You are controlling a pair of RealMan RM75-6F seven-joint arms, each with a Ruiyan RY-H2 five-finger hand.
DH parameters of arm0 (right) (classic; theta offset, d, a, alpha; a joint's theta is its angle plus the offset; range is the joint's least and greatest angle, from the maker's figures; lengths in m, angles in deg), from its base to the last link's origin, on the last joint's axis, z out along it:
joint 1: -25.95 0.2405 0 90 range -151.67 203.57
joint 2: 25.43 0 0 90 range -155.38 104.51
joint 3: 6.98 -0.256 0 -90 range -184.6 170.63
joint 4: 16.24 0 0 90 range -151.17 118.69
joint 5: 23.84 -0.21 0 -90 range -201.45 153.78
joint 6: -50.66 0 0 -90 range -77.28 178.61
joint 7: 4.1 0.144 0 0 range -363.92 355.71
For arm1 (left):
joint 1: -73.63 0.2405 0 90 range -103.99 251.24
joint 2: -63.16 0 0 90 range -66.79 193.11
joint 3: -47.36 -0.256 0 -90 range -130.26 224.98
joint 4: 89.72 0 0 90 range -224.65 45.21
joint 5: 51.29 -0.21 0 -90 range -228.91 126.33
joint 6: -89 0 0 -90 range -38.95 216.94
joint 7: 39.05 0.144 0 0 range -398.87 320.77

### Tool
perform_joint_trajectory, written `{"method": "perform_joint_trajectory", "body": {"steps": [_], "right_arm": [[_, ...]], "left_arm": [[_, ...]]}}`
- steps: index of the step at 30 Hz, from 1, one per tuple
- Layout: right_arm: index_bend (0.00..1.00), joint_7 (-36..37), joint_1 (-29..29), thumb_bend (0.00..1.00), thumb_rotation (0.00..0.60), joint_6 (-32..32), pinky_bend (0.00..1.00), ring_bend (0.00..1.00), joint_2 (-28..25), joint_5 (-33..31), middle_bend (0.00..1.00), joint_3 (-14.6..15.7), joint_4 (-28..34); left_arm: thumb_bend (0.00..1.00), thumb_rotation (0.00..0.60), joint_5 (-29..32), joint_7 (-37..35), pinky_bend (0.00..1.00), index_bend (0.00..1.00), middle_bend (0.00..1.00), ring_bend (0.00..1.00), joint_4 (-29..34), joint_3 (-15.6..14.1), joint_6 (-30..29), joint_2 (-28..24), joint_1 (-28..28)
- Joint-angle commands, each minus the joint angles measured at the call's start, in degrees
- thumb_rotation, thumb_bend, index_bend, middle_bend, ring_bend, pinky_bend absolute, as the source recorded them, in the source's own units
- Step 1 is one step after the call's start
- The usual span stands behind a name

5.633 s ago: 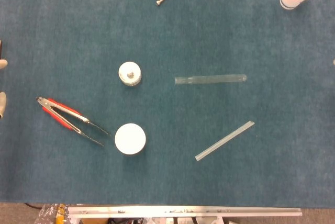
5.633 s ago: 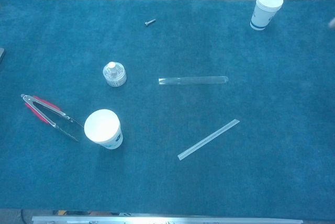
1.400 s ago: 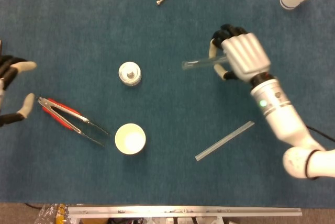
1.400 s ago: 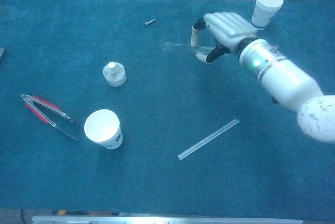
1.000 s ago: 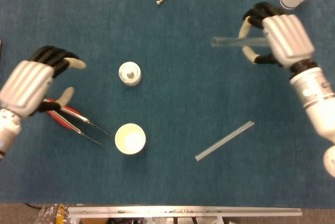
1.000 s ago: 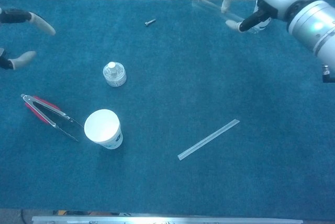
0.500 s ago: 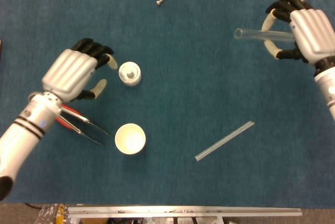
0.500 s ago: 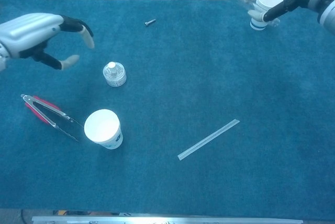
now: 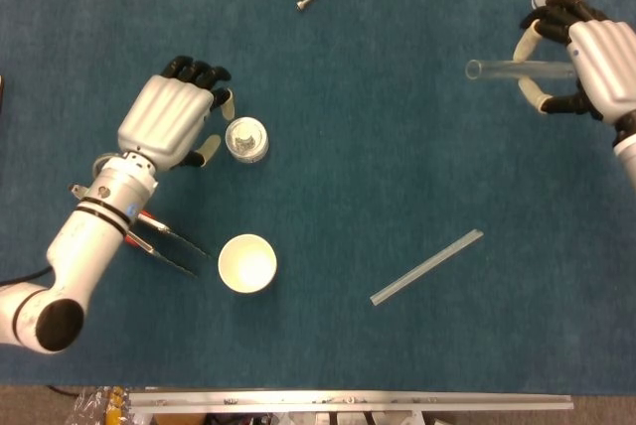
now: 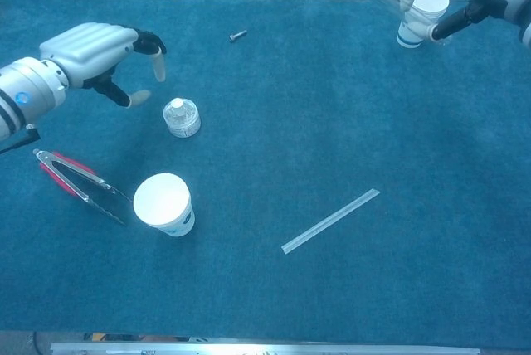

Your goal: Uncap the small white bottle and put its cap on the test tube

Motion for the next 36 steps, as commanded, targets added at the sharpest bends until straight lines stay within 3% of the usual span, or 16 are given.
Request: {"method": "perform_joint_trajectory", "body": {"steps": [1,19,36], "right_arm": [[0.60,0.9,-0.2,0.31,0.600,0.1,0.23,0.15,0.1,0.7,0.33,0.3,-0.5],[0.61,5.1,-1.1,0.31,0.600,0.9,0.23,0.15,-0.5,3.2,0.33,1.3,-2.6],[0.61,7.0,-1.9,0.31,0.600,1.3,0.23,0.15,-1.6,4.0,0.33,1.8,-3.1]], "left_arm": [[0.36,0.600,2.4,1.2,0.08,0.42,0.18,0.14,-0.3,0.5,-0.8,1.3,-1.1],[0.34,0.600,6.1,2.8,0.08,0.41,0.19,0.13,-1.1,-1.4,-2.4,4.0,-2.9],[0.34,0.600,8.2,2.1,0.08,0.40,0.18,0.13,-6.3,-1.8,-1.9,9.5,-4.8]]}}
